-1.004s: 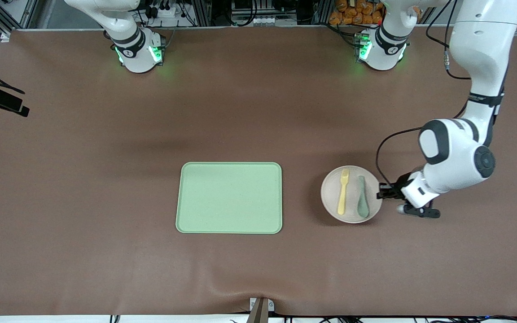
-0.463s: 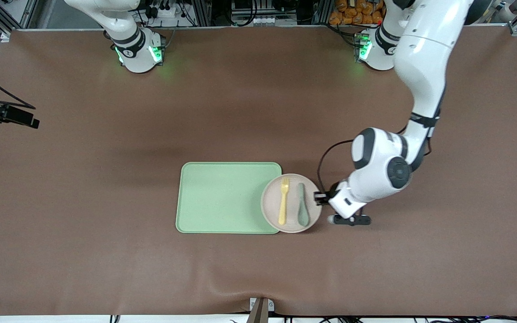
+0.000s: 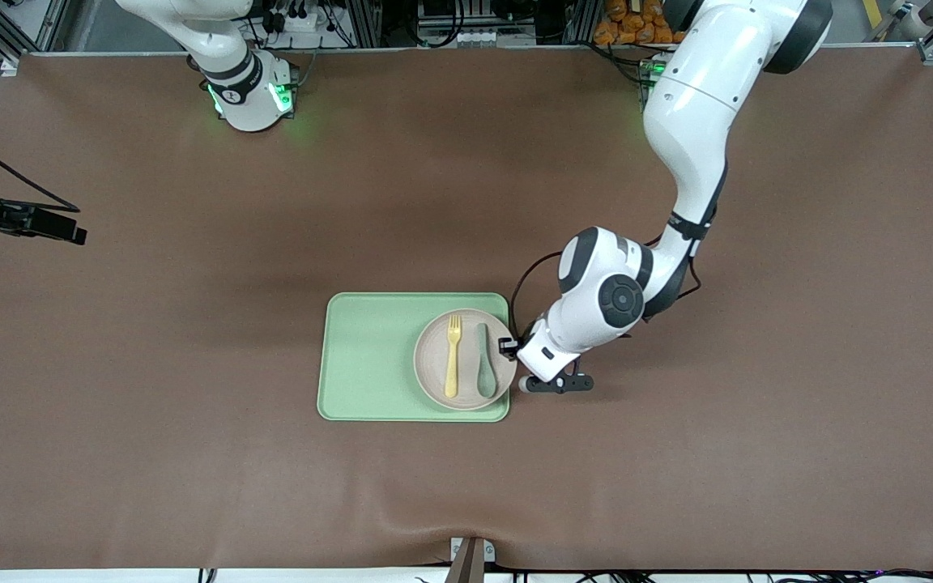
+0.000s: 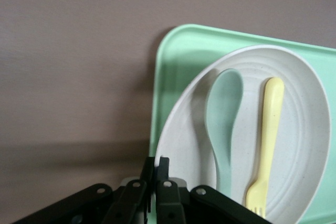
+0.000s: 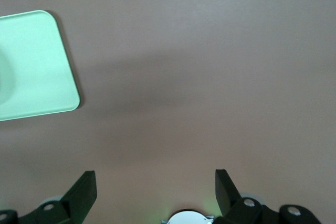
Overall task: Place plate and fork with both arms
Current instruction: 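Slide the plate with the left gripper onto the green tray, then release the plate and lift the left gripper while the right gripper approaches, then lower the right gripper onto the yellow fork on the plate, then close the right gripper on the yellow fork handle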
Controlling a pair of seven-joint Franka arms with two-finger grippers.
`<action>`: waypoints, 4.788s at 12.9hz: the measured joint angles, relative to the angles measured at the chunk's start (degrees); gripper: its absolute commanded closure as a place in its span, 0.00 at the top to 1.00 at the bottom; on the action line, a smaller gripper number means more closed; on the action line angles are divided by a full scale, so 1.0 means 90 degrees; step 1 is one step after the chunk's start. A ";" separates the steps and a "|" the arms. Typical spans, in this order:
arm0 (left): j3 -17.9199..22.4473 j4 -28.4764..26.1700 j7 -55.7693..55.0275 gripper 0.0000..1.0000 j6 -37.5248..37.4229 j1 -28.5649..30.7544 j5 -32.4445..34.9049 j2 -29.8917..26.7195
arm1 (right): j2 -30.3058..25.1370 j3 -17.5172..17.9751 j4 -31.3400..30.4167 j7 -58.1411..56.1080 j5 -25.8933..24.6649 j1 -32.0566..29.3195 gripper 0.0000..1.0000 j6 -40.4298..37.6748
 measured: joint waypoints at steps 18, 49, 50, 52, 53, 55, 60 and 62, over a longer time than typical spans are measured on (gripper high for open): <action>0.0524 0.0551 -0.0402 1.00 -0.0273 -0.0372 0.0000 -0.0547 | 0.0998 0.0053 -0.0010 0.0450 0.0466 0.1252 0.93 0.1570; 0.0974 -0.0463 -0.0022 1.00 -0.5347 0.2044 0.1925 -0.5017 | 0.4548 0.0034 0.0847 0.3187 0.0281 0.4094 0.49 0.5621; 0.0959 -0.0562 -0.0012 1.00 -0.5347 0.2045 0.2005 -0.5121 | 0.4579 0.0034 0.0852 0.3191 0.0272 0.4117 0.48 0.5638; 0.0796 -0.0624 0.0085 1.00 -0.5347 0.2180 0.2138 -0.5228 | 0.4633 0.0033 0.0853 0.3321 0.0249 0.4178 0.44 0.5658; 0.0551 -0.0624 0.0203 1.00 -0.5347 0.2453 0.2154 -0.5251 | 0.4656 0.0033 0.0854 0.3386 0.0226 0.4211 0.41 0.5670; 0.0228 -0.0622 0.0368 1.00 -0.5347 0.2870 0.2172 -0.5269 | 0.4690 0.0033 0.0861 0.3436 0.0205 0.4248 0.39 0.5680; 0.0165 -0.0587 0.0764 1.00 -0.5345 0.2972 0.2592 -0.5271 | 0.4740 0.0032 0.0866 0.3441 0.0200 0.4272 0.33 0.5684; 0.0165 -0.0586 0.0776 1.00 -0.5345 0.2987 0.2592 -0.5271 | 0.4747 0.0033 0.0867 0.3441 0.0174 0.4294 0.21 0.5684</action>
